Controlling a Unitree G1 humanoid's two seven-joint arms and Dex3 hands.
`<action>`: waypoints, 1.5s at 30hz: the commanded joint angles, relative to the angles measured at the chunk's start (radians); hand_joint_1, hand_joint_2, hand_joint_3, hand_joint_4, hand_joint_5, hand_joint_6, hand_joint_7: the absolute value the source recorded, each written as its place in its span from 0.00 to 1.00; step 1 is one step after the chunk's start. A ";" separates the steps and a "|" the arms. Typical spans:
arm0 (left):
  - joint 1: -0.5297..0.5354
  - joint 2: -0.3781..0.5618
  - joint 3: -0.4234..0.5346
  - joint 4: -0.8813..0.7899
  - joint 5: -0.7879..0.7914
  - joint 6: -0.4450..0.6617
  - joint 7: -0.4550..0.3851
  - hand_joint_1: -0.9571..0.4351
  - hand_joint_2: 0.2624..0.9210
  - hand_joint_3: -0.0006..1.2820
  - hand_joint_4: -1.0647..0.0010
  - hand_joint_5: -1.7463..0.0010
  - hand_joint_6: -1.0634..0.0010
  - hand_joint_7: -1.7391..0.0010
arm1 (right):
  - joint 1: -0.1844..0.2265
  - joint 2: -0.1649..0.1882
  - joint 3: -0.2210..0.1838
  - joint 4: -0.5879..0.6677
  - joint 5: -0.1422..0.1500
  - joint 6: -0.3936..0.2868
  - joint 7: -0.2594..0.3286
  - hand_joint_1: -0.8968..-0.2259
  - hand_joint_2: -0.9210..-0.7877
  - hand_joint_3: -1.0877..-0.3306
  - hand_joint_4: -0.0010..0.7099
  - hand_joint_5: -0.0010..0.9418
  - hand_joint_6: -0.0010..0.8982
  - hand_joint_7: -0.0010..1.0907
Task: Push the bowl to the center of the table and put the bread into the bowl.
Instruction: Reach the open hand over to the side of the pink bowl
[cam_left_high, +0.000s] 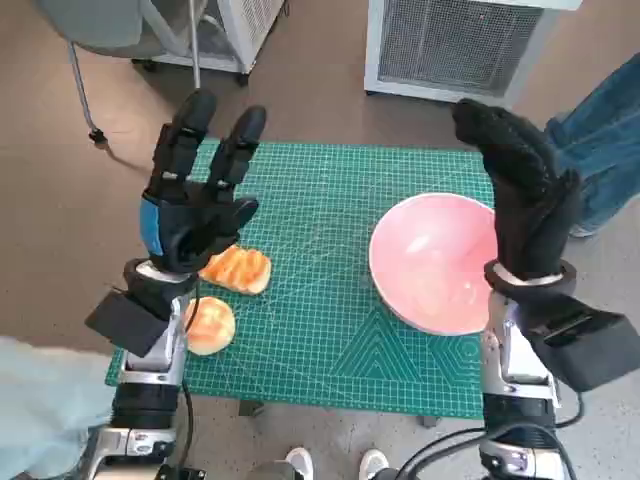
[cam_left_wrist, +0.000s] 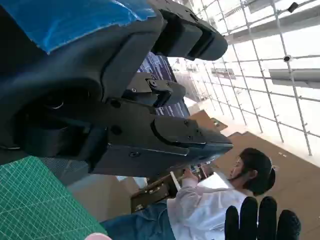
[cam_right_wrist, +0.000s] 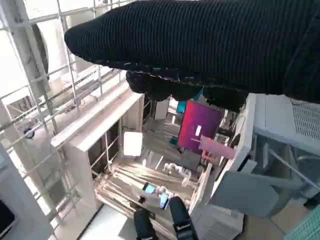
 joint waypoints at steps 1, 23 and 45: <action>0.012 0.010 0.008 -0.001 -0.017 -0.010 -0.010 0.52 1.00 0.09 0.63 0.95 0.73 0.78 | 0.031 -0.010 -0.016 0.023 0.007 0.004 -0.008 0.39 0.00 0.42 0.34 0.03 0.00 0.65; 0.003 0.008 0.014 0.007 -0.036 -0.001 -0.035 0.52 1.00 0.08 0.62 0.95 0.73 0.78 | 0.066 -0.021 -0.094 0.049 0.031 -0.002 -0.030 0.37 0.00 0.48 0.36 0.03 0.01 0.63; 0.031 0.001 0.016 -0.007 -0.018 -0.014 -0.013 0.52 1.00 0.08 0.61 0.96 0.72 0.79 | 0.043 -0.112 -0.188 0.568 -0.065 -0.173 -0.185 0.41 0.00 0.40 0.37 0.02 0.00 0.60</action>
